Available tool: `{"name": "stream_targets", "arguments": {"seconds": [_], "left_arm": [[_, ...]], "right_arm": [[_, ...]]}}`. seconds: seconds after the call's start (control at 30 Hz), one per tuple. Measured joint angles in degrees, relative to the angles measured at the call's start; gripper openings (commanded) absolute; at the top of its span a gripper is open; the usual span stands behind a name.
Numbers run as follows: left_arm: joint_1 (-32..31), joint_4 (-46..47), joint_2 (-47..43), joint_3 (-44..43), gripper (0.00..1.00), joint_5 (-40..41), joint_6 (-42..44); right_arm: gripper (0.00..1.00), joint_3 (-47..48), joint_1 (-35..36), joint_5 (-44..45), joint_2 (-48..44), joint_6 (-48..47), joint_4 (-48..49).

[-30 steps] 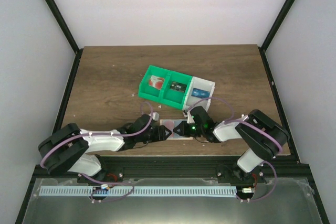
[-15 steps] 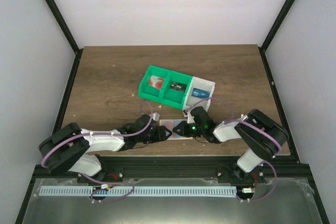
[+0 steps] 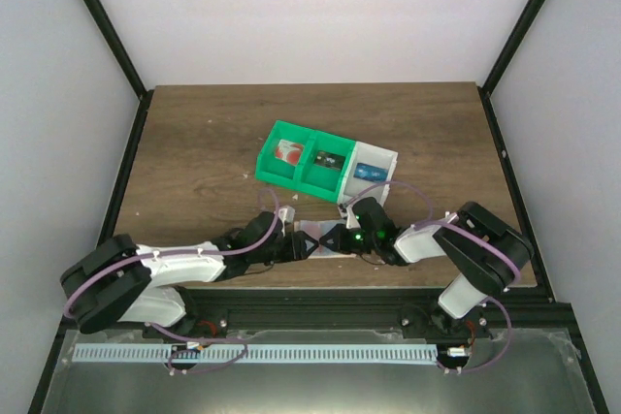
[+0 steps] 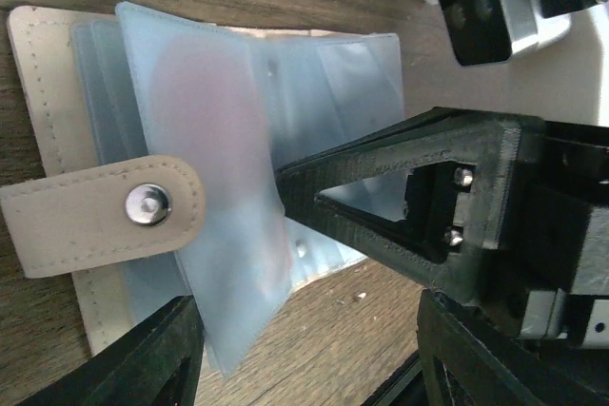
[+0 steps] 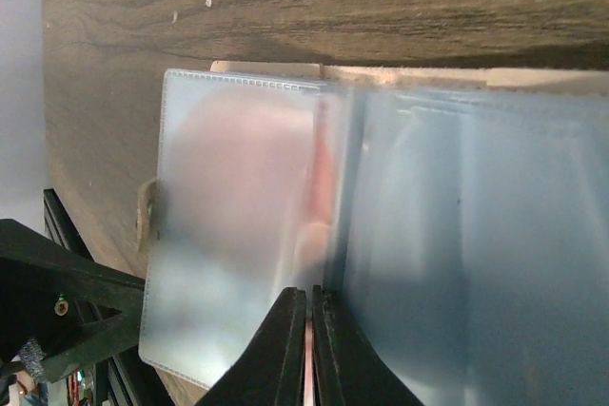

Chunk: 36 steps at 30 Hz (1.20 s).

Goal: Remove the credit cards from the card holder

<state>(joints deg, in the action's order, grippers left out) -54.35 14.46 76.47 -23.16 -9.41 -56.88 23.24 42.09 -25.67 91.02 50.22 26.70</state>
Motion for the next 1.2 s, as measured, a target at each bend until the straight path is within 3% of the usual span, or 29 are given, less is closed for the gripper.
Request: {"name": "stream_targets", "arguments": {"seconds": [0.37,0.53,0.93,1.2], "left_arm": [[0.0,-0.2,0.8,-0.3,0.64,0.3,0.3],[-0.1,-2.5,1.9,-1.7,0.64,0.6,1.6],[-1.5,-16.7,4.8,-10.5,0.65,5.7,7.4],[-1.7,-12.7,3.0,-10.1,0.65,4.2,7.1]], "right_arm": [[0.1,-0.6,0.0,-0.3,0.0,0.8,1.2],[0.08,-0.6,0.0,-0.6,0.0,1.0,1.6],[0.04,-1.0,0.0,-1.4,0.6,2.0,2.6],[0.04,-1.0,0.5,-4.0,1.6,2.4,3.9]]}}
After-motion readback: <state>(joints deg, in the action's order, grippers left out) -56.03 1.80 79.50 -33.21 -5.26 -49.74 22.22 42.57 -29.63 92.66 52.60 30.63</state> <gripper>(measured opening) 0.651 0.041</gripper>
